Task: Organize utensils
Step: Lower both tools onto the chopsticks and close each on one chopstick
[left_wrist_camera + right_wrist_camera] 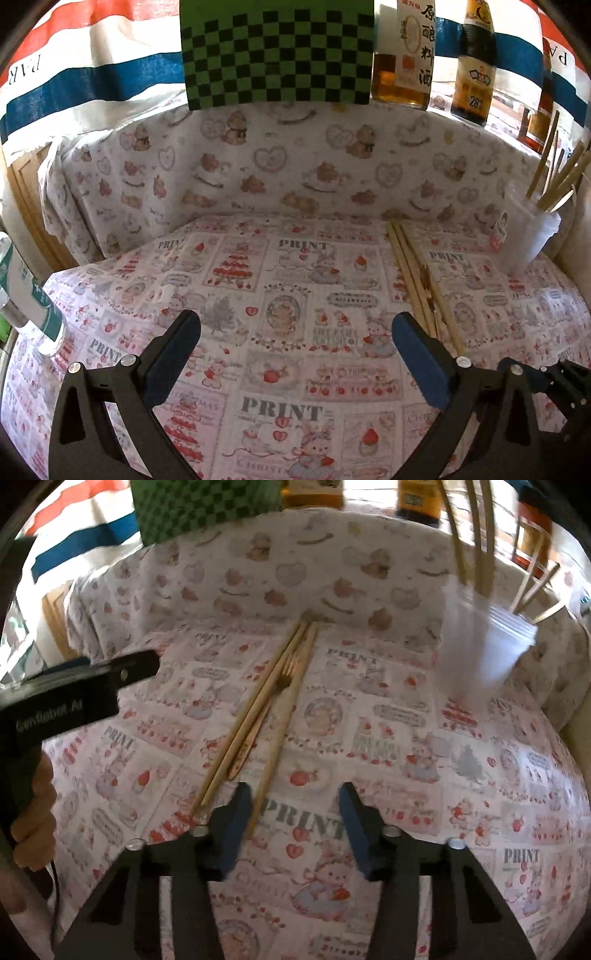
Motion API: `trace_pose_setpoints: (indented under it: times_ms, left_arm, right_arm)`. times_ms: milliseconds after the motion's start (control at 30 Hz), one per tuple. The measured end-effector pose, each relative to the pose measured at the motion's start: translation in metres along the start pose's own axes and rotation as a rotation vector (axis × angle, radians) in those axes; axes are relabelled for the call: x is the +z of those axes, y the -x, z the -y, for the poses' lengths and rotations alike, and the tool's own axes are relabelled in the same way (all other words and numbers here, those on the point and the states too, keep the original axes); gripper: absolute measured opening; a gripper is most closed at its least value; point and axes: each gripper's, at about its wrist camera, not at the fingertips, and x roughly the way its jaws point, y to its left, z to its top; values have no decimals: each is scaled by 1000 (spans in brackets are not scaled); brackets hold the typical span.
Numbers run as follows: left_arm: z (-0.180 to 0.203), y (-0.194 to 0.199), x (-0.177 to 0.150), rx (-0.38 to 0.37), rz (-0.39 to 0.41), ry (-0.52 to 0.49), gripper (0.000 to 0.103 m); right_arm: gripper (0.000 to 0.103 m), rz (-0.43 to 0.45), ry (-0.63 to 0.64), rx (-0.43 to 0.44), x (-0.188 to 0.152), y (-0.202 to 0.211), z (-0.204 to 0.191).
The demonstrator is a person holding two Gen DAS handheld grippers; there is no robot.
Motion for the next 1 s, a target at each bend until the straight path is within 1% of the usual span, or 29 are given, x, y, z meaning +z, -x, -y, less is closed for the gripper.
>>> trace_pose_setpoints:
  times_ms: [33,100,133,167,267,300,367,400,467,500,533,567,600,633,667,733,767,800,867,933,1000]
  left_arm:
    - [1,-1,0,19,-1,-8,103]
    - [0,-5,0,53,-12,-20,103]
    - [0,-8,-1,54,-23,-21,103]
    - [0,-9,-1,47,-31,-20,103]
    - [2,-10,-2,14,-49,-33,103]
    - [5,-9,-3,-8,-53,-48,103]
    - [12,-4,-4,-43,-37,-89,103]
    - [17,-2,-5,-38,-20,-108,103]
    - [26,0,-8,-26,-5,-141,101]
    - [29,-1,-9,-21,-9,-133,93]
    - [29,-5,-10,-29,-29,-121,88]
    - [29,-10,-11,-58,-57,-113,76]
    - [29,-12,-11,-96,-79,-103,67]
    - [28,-13,-11,-146,-95,-86,62]
    - [28,-14,-10,-184,-104,-74,55]
    - [30,-15,-10,-238,-108,-67,54]
    - [32,-17,-12,-240,-111,-70,49]
    - [36,-18,-13,-237,-118,-80,41]
    - [42,-10,-14,-250,-80,-92,32]
    - [50,-2,-14,-260,-48,-133,32]
    - [57,2,-16,-291,-61,-152,32]
  right_arm:
    - [40,8,5,-9,-1,0,-1]
    - [23,12,5,-13,0,-1,0]
    - [17,13,1,-24,1,-1,1]
    - [7,12,-13,-38,2,-2,5]
    - [6,14,-81,-38,6,-3,19]
    - [6,44,-145,-40,7,1,29]
    - [6,133,-182,-78,8,17,39]
    - [6,206,-181,-110,9,29,41]
    - [6,286,-201,-103,10,47,44]
    - [6,307,-213,-89,10,53,46]
    - [6,325,-220,-73,10,58,47]
    - [6,338,-221,-62,9,63,49]
    - [6,350,-215,-58,10,66,49]
    - [6,356,-210,-69,11,68,48]
    - [6,356,-212,-77,12,67,48]
    - [6,332,-230,-60,13,65,48]
    - [6,315,-252,-40,13,63,51]
    - [6,299,-273,-26,12,57,53]
    - [6,257,-300,-1,11,49,56]
    - [6,204,-313,23,11,37,58]
    - [6,188,-322,31,10,33,59]
